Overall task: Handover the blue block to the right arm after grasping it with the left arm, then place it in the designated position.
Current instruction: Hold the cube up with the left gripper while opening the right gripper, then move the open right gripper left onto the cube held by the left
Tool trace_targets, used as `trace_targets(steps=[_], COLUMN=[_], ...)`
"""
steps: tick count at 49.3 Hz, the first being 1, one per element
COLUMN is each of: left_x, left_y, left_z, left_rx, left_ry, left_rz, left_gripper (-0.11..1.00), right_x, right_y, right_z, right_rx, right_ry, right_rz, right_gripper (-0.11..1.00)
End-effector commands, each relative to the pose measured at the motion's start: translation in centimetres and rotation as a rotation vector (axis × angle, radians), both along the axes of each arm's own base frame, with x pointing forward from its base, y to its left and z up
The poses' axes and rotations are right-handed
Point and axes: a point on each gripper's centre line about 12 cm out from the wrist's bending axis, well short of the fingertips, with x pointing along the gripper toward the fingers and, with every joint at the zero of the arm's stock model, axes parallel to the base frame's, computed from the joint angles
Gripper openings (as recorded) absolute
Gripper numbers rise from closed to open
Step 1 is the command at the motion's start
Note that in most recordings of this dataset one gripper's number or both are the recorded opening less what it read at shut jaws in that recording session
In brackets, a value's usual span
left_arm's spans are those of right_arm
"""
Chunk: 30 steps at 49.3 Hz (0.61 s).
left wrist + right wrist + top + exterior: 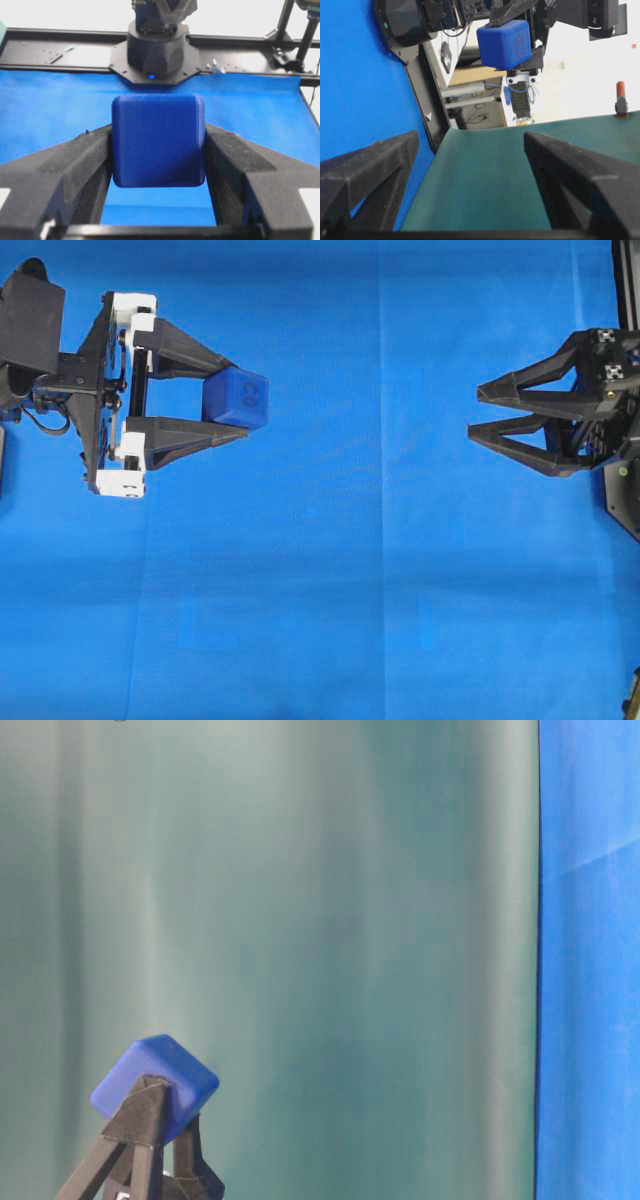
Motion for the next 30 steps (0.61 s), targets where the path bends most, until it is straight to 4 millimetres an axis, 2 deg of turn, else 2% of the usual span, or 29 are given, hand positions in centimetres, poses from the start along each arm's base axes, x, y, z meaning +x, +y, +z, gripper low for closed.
trace_targets(steps=[1,30], left_x=[-0.13,-0.13], left_y=[-0.05,-0.05], left_z=[0.97,0.97], left_rx=[0.000,-0.002], left_ry=[-0.035,-0.035], left_rz=[-0.001,-0.001], left_gripper=[0.48,0.48], right_x=[0.17,0.56], right_y=[0.08,0.08], right_z=[1.28,1.09], right_rx=[0.003,0.003], right_ry=[-0.035,-0.023], right_rz=[0.006,0.006], right_gripper=[0.95,0.95])
